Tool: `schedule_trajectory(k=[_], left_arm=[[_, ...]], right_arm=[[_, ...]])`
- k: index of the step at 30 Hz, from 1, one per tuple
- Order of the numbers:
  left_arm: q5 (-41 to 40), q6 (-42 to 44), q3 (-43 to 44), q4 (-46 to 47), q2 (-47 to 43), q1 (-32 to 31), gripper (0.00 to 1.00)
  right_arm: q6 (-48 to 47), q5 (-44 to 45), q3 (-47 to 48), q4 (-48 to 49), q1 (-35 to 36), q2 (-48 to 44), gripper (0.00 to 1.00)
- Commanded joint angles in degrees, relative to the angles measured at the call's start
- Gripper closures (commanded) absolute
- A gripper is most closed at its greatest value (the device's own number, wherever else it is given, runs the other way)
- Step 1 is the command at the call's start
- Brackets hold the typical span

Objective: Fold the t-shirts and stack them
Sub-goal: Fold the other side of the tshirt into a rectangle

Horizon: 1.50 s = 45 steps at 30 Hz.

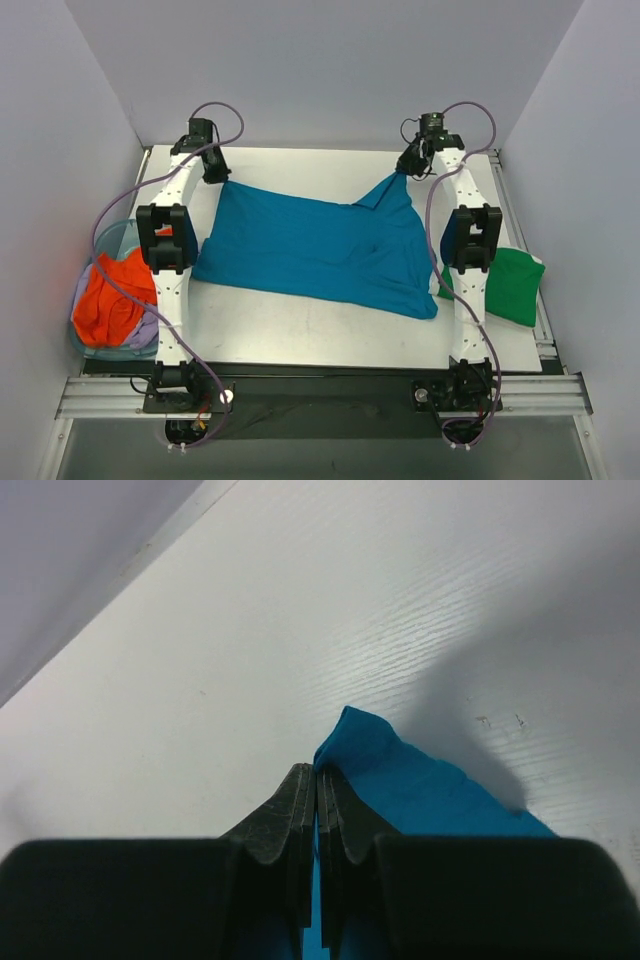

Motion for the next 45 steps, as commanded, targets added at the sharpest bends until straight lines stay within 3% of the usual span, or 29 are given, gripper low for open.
schedule_trajectory(k=[1, 5, 11, 25, 37, 45], left_arm=[[4.4, -1.1, 3.4, 5.1, -0.4, 0.6, 1.0], [7.5, -1.3, 2.3, 8.4, -1.3, 1.0, 1.0], [8.9, 1.3, -0.2, 8.4, -3.9, 1.4, 1.0], [6.9, 5.8, -10.0, 5.3, -11.1, 3.9, 1.0], [8.0, 9.8, -19.3, 6.3, -16.5, 5.2, 1.0], [9.0, 13.3, -26.3, 8.7, -21.3, 5.2, 1.0]], right_arm=[[1.9, 0.3, 2.2, 1.0, -0.8, -5.7, 1.0], [2.0, 0.1, 1.6, 1.0, -0.8, -7.5, 1.0], [2.5, -2.1, -7.9, 0.7, -0.8, -15.3, 1.0], [-0.5, -9.6, -23.1, -13.6, 0.6, -28.2, 1.0], [1.8, -7.3, -37.4, -17.0, 3.9, -40.2, 1.0], [2.1, -6.9, -41.6, -20.8, 4.8, -44.5, 1.0]])
